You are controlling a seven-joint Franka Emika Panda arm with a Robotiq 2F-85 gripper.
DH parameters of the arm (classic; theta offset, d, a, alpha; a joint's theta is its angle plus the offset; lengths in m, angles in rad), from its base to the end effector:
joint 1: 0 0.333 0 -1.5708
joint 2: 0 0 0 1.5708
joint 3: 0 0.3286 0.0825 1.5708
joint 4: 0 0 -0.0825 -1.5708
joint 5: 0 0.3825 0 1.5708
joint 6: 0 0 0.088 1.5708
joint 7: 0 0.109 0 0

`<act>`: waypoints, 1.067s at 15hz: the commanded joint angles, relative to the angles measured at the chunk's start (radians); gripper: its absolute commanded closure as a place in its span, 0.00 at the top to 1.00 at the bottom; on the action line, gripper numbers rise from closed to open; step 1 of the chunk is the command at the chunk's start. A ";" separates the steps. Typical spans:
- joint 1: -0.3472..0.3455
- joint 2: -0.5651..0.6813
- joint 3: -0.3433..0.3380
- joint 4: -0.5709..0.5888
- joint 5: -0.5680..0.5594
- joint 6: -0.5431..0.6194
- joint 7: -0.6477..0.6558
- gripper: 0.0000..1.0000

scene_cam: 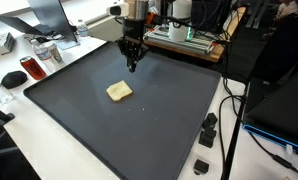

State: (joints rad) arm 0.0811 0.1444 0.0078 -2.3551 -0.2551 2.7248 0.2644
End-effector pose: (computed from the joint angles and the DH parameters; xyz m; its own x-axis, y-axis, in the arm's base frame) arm 0.5303 0.0565 0.3021 0.9697 0.0558 0.2380 0.0349 -0.9952 0.0910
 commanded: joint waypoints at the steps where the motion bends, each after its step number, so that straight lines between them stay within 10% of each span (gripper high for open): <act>1: 0.002 0.076 -0.004 0.089 0.016 -0.037 -0.045 0.05; 16: -0.034 0.249 -0.012 0.222 0.086 -0.069 -0.195 0.05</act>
State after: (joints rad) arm 0.0541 0.3657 -0.0135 -2.1673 -0.2062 2.6651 0.1156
